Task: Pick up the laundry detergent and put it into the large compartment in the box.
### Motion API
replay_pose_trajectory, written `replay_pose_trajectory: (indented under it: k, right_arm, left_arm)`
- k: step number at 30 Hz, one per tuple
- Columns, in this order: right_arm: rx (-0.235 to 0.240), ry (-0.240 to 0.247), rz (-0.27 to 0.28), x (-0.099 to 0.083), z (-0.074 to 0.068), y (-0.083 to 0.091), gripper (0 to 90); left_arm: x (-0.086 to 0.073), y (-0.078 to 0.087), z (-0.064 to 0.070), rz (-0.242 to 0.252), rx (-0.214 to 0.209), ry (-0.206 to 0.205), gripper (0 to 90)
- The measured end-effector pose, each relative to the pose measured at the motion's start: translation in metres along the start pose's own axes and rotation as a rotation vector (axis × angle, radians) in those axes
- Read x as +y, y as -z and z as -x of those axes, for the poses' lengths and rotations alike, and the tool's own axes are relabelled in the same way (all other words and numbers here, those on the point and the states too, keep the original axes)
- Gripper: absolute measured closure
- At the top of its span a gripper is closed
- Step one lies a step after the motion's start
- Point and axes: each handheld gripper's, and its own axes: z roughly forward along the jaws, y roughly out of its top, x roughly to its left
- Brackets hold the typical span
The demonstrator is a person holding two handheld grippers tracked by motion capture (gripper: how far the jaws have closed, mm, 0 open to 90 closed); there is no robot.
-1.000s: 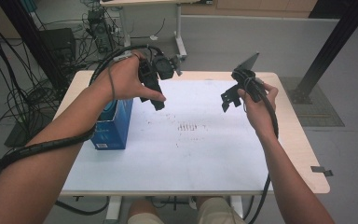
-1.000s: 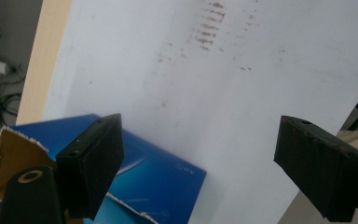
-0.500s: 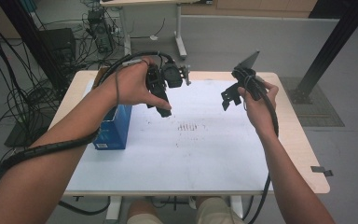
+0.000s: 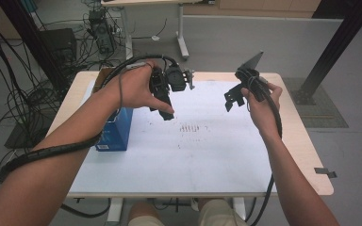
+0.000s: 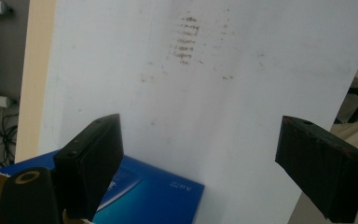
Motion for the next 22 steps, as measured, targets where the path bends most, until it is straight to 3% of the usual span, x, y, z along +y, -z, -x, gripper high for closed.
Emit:
replay_pose_trajectory:
  k: [22]
  right_arm:
    - [0.001, 0.0, -0.001, -0.0003, 0.0004, -0.0028, 4.8]
  left_arm:
    - [-0.0024, -0.0052, -0.0013, 0.014, 0.0, 0.002, 14.8]
